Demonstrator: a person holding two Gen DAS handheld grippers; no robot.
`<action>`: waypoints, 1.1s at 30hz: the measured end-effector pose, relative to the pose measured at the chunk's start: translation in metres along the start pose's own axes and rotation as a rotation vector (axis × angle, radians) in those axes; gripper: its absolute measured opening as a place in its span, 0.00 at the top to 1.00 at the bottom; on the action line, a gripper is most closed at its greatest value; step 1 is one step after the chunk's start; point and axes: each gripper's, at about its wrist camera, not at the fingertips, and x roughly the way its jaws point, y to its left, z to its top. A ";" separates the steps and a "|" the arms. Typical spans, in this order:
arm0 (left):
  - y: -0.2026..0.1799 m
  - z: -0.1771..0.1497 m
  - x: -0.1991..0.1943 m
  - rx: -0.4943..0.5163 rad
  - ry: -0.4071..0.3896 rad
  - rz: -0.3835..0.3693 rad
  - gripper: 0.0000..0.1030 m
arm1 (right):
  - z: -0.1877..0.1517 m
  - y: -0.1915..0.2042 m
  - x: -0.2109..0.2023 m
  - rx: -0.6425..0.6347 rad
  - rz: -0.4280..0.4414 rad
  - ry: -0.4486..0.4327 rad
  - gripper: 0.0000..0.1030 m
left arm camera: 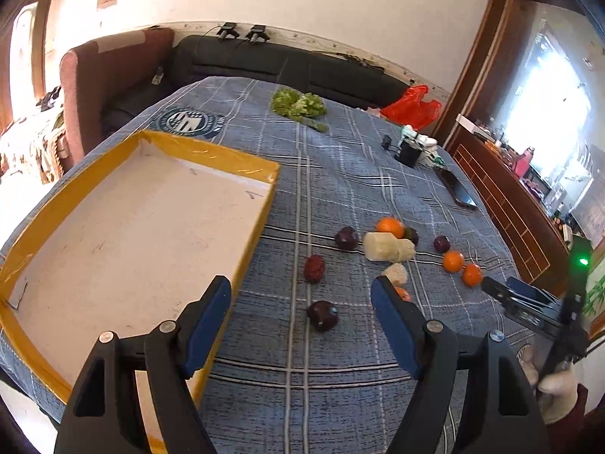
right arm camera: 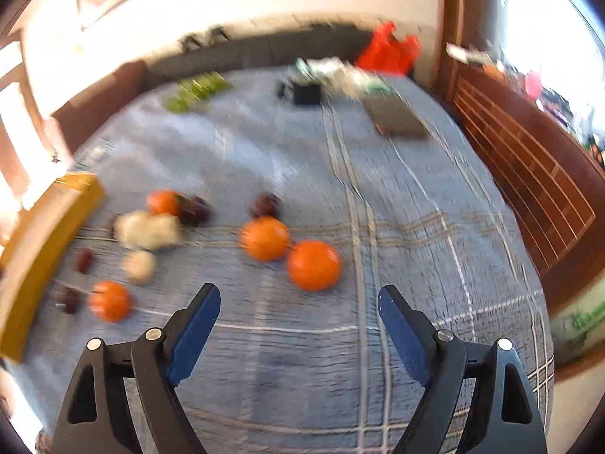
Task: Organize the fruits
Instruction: 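Close right tool on the mandarin orange while left tool grasps the dark plum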
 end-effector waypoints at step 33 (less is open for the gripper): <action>-0.050 -0.027 0.070 0.330 0.218 -0.056 0.48 | -0.014 0.080 0.056 0.019 0.428 0.144 0.60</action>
